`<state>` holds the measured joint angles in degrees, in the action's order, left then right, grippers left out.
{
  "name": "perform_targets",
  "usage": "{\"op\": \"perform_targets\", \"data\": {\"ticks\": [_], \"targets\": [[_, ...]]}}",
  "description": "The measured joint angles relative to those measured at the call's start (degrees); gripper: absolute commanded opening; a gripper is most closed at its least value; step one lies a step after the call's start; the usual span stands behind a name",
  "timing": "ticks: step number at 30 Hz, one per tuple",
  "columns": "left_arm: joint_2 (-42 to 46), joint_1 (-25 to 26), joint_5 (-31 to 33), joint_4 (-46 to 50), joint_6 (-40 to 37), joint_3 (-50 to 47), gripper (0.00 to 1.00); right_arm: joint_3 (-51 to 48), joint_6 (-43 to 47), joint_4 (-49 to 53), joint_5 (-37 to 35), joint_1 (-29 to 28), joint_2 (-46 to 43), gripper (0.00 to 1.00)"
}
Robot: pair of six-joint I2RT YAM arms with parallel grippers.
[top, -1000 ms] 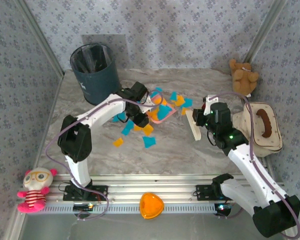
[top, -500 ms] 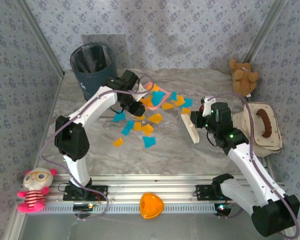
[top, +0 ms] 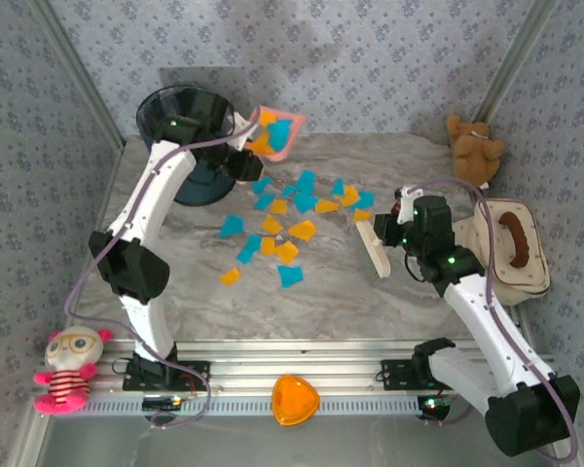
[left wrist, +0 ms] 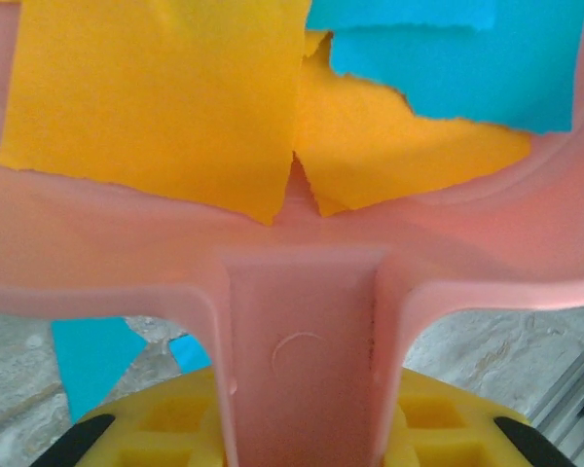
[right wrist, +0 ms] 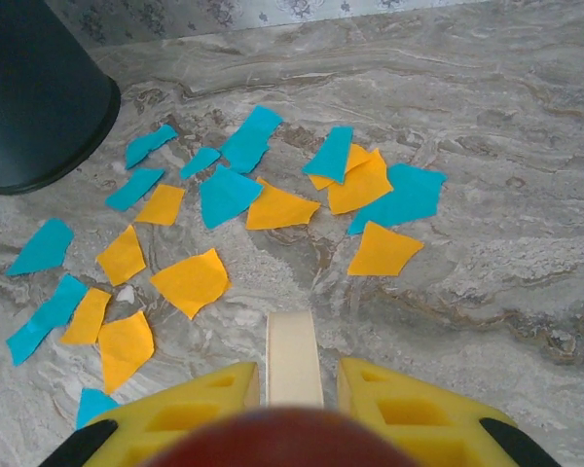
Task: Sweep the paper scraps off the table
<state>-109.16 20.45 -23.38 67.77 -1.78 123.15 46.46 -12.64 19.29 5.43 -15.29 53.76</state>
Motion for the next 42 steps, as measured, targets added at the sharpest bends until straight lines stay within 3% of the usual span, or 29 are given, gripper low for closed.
{"op": "perform_targets", "data": {"ticks": [14, 28, 42], "targets": [[-10.16, -7.54, -4.96, 7.69, 5.25, 21.03, 0.00, 1.68, 0.00, 0.26, 1.27, 2.43, 1.68, 0.00], [-10.23, -13.62, -12.37, 4.68, 14.05, 21.88, 0.00, 2.64, 0.00, 0.28, 1.51, 2.95, 2.51, 0.00], [-10.38, -16.50, -18.93, -3.76, 25.14, 21.75, 0.00, 3.48, -0.02, 0.31, 1.44, 2.95, 2.56, 0.00]]}}
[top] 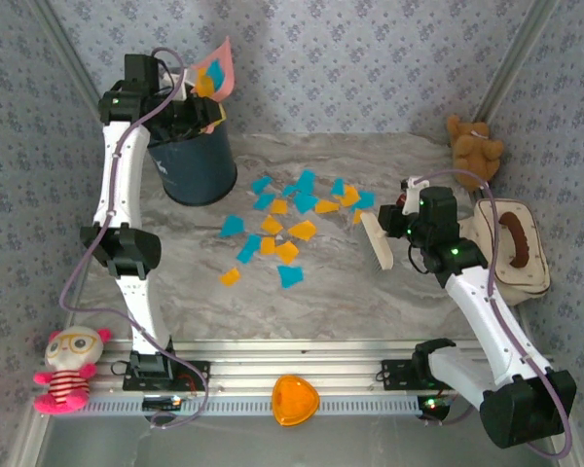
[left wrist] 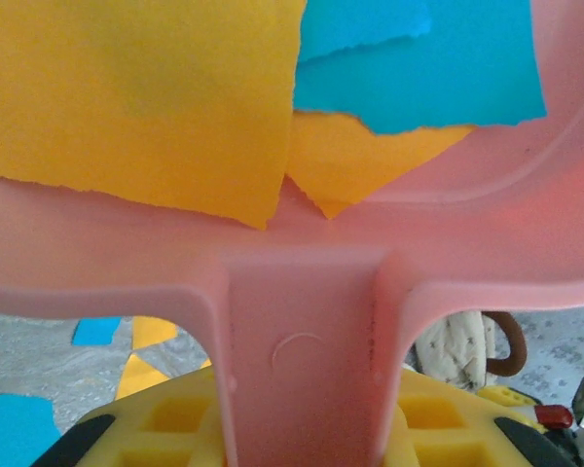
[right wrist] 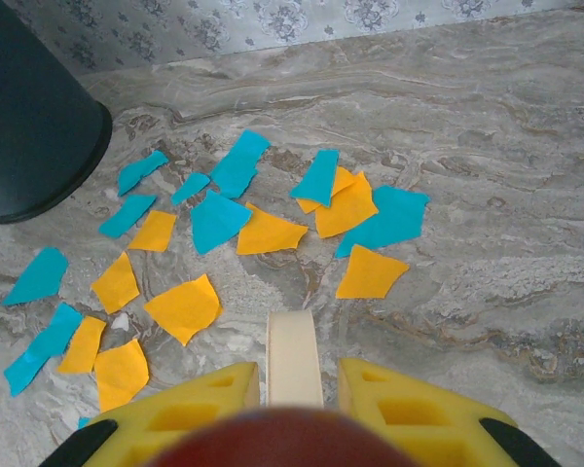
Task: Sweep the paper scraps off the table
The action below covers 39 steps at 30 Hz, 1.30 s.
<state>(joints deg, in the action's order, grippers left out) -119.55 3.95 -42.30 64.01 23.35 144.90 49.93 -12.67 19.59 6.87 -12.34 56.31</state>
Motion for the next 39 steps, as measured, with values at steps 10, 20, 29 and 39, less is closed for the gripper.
{"op": "perform_targets", "data": {"ticks": [10, 20, 29, 39], "targets": [[-0.15, -1.14, -2.99, -7.58, 6.99, -4.57, 0.00, 0.00, 0.00, 0.00, 0.00, 0.00, 0.00, 0.00], [0.59, -2.08, -4.90, -15.26, 12.74, -11.78, 0.00, 0.00, -0.28, -0.02, 0.02, 0.00, 0.00, 0.00], [4.74, -3.21, -6.12, -25.33, 19.45, -21.79, 0.00, 0.00, -0.85, -0.02, 0.02, 0.00, 0.26, 0.00], [7.74, -3.56, -7.63, -38.07, 28.30, -31.39, 0.00, 0.00, -1.53, -0.04, 0.00, 0.00, 0.37, 0.00]]}}
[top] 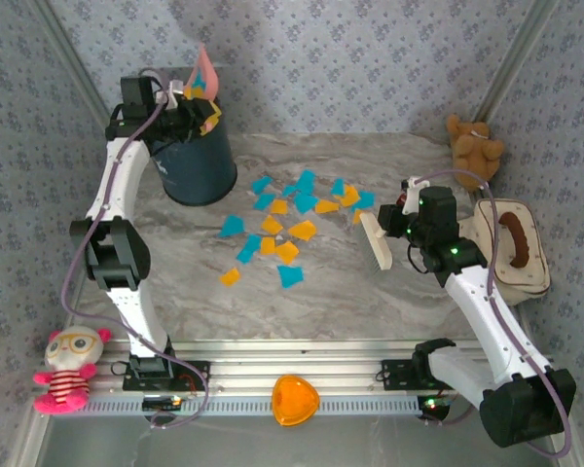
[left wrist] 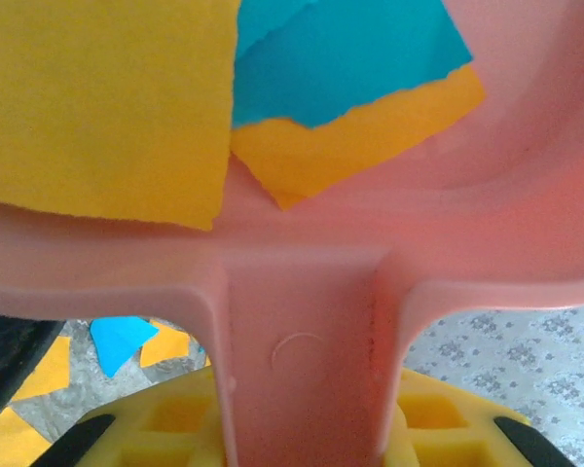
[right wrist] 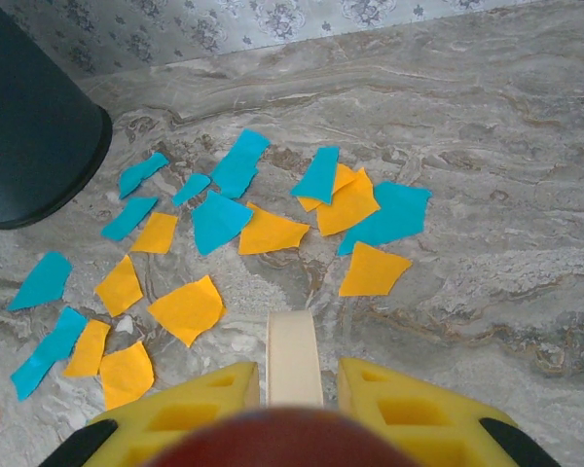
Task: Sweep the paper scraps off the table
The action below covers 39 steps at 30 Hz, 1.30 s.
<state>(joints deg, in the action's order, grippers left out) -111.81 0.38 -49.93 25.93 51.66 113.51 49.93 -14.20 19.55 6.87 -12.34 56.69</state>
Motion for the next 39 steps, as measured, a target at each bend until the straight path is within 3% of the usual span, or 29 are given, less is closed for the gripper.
{"op": "perform_targets", "data": {"ticks": [17, 39], "targets": [[1.79, -0.92, -1.44, -22.84, 18.62, -12.50, 0.00, 0.00, -0.42, 0.00, -0.20, 0.00, 0.68, 0.00], [1.97, -1.75, -1.53, -43.82, 38.34, -18.64, 0.00, 0.00, -0.42, -0.09, -0.22, 0.00, 2.71, 0.00]]}}
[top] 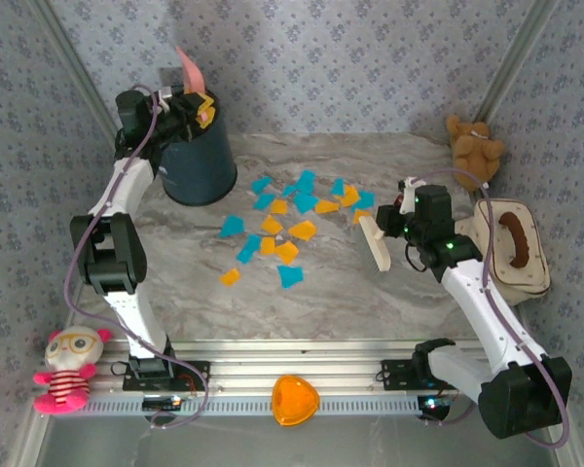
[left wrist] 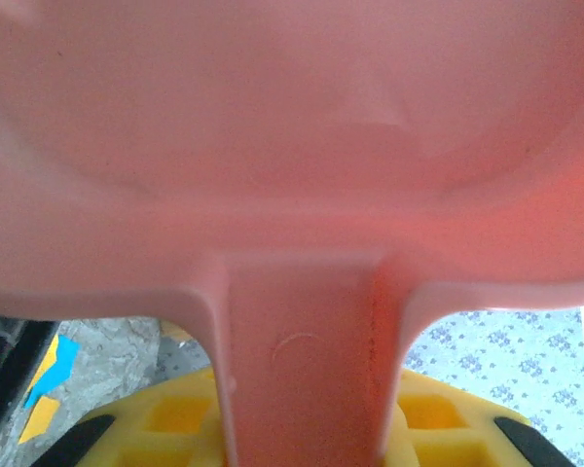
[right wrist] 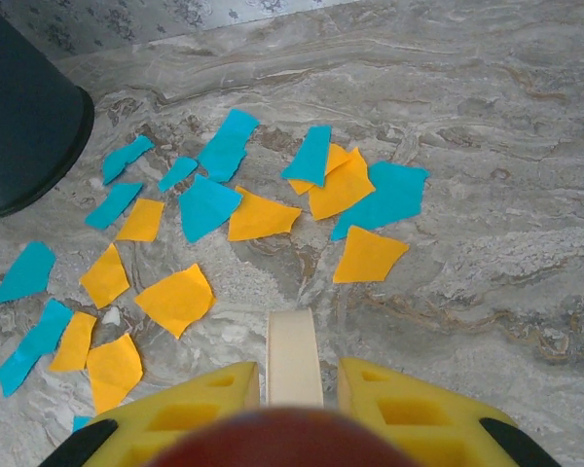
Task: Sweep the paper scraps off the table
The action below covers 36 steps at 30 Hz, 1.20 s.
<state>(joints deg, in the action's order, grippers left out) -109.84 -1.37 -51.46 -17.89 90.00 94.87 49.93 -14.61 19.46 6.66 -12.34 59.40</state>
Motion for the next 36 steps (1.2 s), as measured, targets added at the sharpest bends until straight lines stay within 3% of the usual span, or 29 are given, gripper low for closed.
{"op": "perform_targets", "data": {"ticks": [13, 19, 26, 36], "targets": [[0.35, -0.15, 1.09, -12.46, 13.31, -4.52, 0.00, 0.00, 0.00, -0.04, 0.00, 0.00, 0.02, 0.00], [1.60, -0.13, 0.98, -11.21, 11.89, -4.52, 0.00, 0.00, -0.02, -0.20, 0.02, 0.00, 0.02, 0.00], [4.90, -0.13, -0.26, 1.33, 1.14, -1.29, 0.00, 0.00, -0.09, -0.37, 0.02, 0.00, 0.02, 0.00], [8.96, 0.04, 0.09, 35.15, -30.08, 11.82, 0.00, 0.00, -2.05, -1.42, 0.76, 0.70, 0.15, 0.00]]}}
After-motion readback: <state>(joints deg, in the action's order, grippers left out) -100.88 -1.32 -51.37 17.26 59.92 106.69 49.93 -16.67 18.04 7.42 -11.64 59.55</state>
